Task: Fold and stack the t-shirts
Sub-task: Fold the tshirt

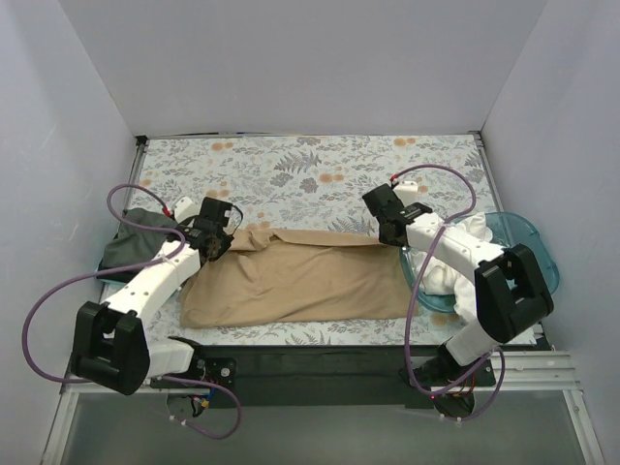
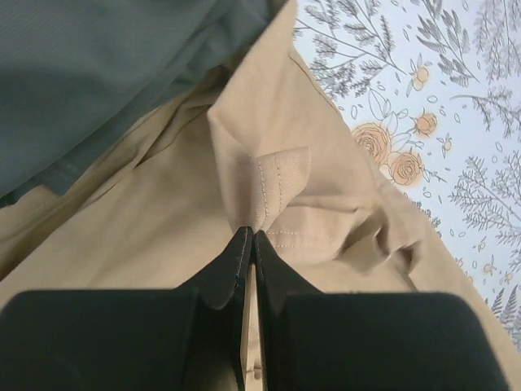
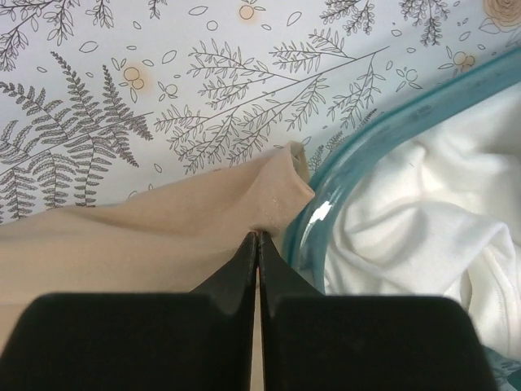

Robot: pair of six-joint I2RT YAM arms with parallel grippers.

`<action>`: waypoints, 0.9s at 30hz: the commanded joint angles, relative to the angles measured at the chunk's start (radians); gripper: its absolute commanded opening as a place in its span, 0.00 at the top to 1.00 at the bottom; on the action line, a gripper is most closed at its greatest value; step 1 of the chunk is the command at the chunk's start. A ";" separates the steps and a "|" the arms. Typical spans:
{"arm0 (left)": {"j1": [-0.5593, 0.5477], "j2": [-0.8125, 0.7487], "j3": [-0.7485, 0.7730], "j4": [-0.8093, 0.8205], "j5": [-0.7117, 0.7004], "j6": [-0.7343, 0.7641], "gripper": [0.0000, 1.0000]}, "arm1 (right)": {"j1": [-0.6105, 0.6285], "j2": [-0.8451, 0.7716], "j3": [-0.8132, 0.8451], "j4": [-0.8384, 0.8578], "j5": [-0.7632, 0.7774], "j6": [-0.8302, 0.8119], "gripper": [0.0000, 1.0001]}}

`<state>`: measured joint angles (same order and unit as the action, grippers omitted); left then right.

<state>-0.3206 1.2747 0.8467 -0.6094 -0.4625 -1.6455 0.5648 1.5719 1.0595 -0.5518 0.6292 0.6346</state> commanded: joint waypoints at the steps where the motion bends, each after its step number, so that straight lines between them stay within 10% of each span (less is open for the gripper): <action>1: -0.017 -0.073 -0.011 -0.122 -0.109 -0.140 1.00 | 0.009 -0.072 -0.035 0.009 0.049 0.025 0.99; 27: -0.032 -0.420 -0.086 -0.475 -0.038 -0.359 1.00 | 0.017 -0.144 -0.110 0.007 0.043 -0.007 0.99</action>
<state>-0.3492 0.8970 0.7868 -1.0340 -0.5117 -1.9705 0.5808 1.4479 0.9764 -0.5335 0.6361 0.6292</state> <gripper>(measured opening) 0.011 0.020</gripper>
